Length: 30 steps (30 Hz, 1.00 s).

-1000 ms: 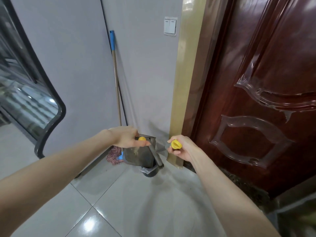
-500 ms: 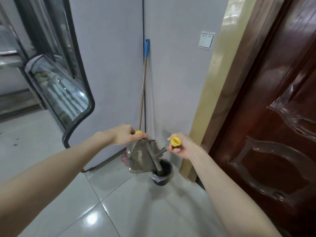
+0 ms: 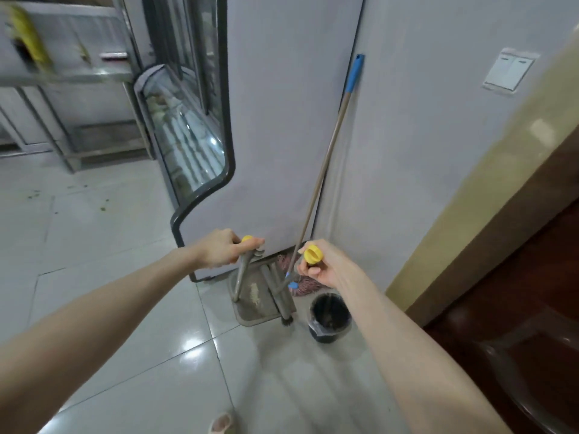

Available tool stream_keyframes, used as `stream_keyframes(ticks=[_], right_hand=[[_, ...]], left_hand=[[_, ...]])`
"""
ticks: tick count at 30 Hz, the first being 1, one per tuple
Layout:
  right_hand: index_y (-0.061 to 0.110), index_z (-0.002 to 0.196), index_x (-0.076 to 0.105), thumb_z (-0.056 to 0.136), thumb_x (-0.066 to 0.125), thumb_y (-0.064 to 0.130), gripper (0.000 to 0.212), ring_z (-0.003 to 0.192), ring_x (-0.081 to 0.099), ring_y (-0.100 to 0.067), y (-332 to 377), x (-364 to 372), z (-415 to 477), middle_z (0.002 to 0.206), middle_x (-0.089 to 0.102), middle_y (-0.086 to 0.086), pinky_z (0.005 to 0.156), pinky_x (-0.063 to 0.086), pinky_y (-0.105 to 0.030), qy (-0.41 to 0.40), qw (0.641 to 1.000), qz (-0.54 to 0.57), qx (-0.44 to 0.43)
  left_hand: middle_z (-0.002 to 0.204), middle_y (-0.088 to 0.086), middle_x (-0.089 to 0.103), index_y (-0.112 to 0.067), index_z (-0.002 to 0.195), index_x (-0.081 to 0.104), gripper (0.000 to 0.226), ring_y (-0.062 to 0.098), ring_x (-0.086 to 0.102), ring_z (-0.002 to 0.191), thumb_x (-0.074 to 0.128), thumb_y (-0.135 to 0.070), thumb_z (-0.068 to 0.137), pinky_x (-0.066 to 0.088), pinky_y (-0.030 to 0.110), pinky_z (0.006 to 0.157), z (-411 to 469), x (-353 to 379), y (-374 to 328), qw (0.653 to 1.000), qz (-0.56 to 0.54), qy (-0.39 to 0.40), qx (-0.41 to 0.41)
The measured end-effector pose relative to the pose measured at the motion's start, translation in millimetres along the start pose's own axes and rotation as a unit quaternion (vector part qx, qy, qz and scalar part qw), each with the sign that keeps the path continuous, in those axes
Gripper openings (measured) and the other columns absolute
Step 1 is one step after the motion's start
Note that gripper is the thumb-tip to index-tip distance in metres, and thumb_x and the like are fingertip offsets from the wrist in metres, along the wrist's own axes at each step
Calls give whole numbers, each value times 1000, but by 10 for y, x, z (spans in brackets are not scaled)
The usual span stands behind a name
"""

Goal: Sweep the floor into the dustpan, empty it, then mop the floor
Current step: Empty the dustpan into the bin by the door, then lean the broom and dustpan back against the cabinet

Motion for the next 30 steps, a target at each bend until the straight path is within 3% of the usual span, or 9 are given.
stream_keyframes(ticks=[4, 10, 15, 22, 30], right_hand=[[11, 64, 39, 88, 38, 5, 25, 29, 45, -12, 67, 292, 508, 68, 33, -5, 23, 15, -13, -5, 1000, -7, 14], [10, 66, 41, 86, 41, 2, 22, 29, 44, -13, 236, 836, 1379, 67, 36, -8, 25, 15, -13, -25, 999, -25, 31], [9, 62, 41, 87, 39, 2, 26, 28, 44, -13, 366, 1119, 1911, 47, 39, -3, 25, 15, -13, -40, 998, -18, 46], [9, 62, 40, 88, 40, 5, 26, 32, 46, -12, 484, 1579, 2764, 58, 37, -4, 25, 17, -13, -39, 995, 3, 93], [9, 65, 40, 90, 39, 8, 25, 29, 47, -14, 614, 1798, 3386, 70, 39, -9, 24, 20, -13, -48, 991, 24, 123]], left_hand=[[39, -6, 43, -11, 54, 46, 63, 6, 38, 31, 44, -65, 88, 35, 22, 44, 294, -110, 432, 999, -9, 3, -32], [53, 5, 46, -12, 55, 43, 64, 17, 43, 45, 44, -69, 85, 38, 23, 48, 897, -303, 1209, 997, -38, 20, -64], [49, -1, 45, -13, 56, 43, 65, 15, 43, 44, 41, -71, 85, 39, 22, 45, 1261, -431, 1656, 993, -71, 50, -86], [55, 4, 50, -10, 64, 52, 74, 15, 47, 48, 36, -81, 78, 40, 23, 48, 1930, -672, 2403, 988, -77, 78, -110], [56, 3, 54, -7, 65, 58, 72, 15, 50, 48, 35, -73, 86, 41, 22, 48, 2385, -760, 2869, 983, -77, 85, -141]])
Point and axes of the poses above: each hand's wrist, its own z-axis towards the middle knuckle, its own x-axis out of the palm, y = z × x, the point moved 4 cm from there along z, towards the middle knuckle
